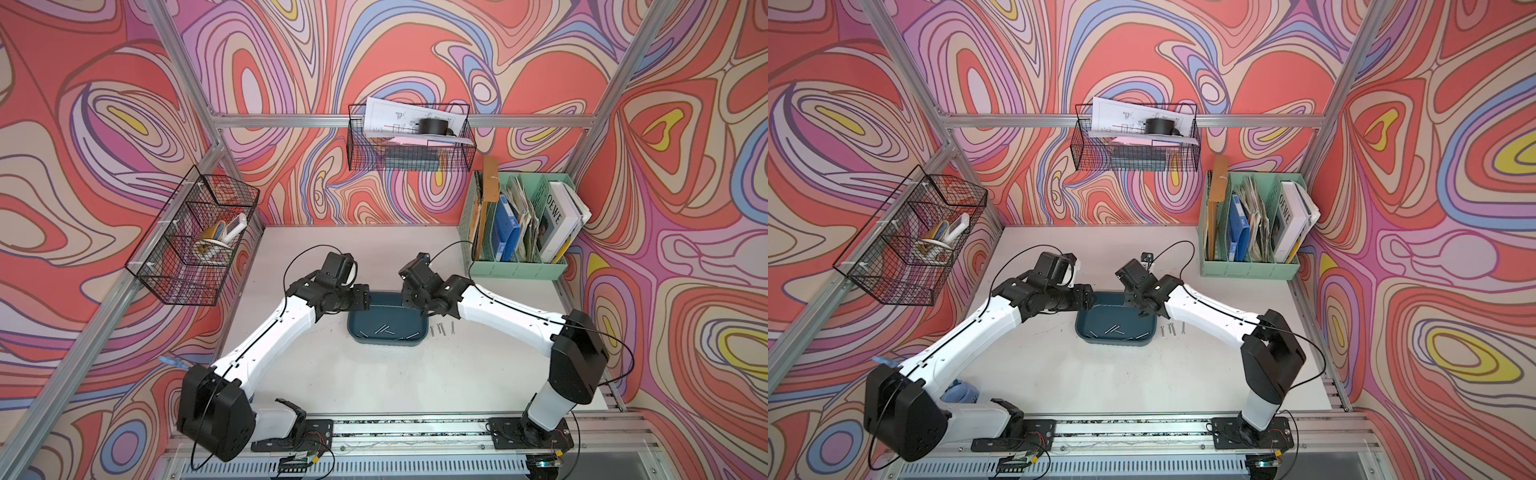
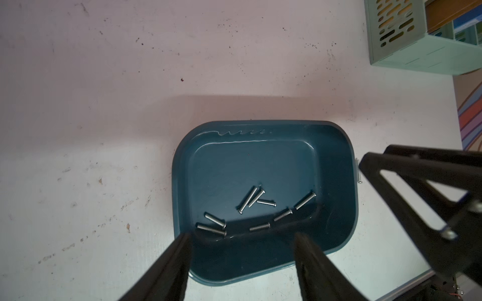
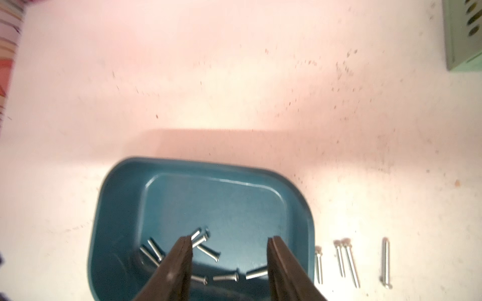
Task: Take out the screws from the storage box
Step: Pick up the screw from the storage box.
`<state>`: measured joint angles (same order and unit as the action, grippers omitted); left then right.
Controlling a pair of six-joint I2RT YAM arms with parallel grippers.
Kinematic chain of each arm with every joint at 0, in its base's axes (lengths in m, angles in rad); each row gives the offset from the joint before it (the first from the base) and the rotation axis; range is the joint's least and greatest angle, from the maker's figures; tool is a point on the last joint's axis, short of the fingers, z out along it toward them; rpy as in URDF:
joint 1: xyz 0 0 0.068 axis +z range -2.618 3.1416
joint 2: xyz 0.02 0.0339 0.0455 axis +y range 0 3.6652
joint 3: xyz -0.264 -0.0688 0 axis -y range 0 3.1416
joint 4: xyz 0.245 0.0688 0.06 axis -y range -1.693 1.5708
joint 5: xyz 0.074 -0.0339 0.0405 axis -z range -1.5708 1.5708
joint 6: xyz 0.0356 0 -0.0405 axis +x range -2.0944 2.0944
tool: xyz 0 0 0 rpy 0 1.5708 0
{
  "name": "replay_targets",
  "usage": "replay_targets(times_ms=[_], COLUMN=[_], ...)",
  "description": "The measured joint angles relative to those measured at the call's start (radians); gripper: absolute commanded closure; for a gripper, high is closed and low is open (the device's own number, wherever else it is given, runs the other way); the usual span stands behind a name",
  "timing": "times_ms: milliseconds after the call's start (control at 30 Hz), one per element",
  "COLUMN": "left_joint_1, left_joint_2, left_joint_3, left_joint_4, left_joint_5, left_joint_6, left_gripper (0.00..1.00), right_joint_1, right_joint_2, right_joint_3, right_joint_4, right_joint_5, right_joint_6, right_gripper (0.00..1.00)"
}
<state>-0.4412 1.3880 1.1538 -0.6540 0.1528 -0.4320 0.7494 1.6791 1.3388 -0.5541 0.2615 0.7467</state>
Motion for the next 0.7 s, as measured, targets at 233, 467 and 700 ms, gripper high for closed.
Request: replay_targets(times_ms=[233, 467, 700], left_joint_1=[-0.084, -0.088, -0.121], left_joint_2=[0.221, 0.371, 0.392], left_joint_3=[0.175, 0.327, 0.35], left_joint_4=[-0.113, -0.304, -0.42], left_joint_5=[0.032, 0.049, 0.016], left_joint_6=[0.127, 0.129, 0.102], left_gripper=[0.37, 0.4, 0.42], right_joint_1=[-0.24, -0.353, -0.426], right_joint_2=[-0.034, -0.042, -0.031], right_joint_3=[-0.092, -0.072, 0.032], right_joint_4=[0.093, 0.036, -0.076], right_joint_5=[-0.013, -0.057, -0.068], right_joint_6=[-0.078, -0.111, -0.205], right_gripper=[0.52, 0.53, 0.53])
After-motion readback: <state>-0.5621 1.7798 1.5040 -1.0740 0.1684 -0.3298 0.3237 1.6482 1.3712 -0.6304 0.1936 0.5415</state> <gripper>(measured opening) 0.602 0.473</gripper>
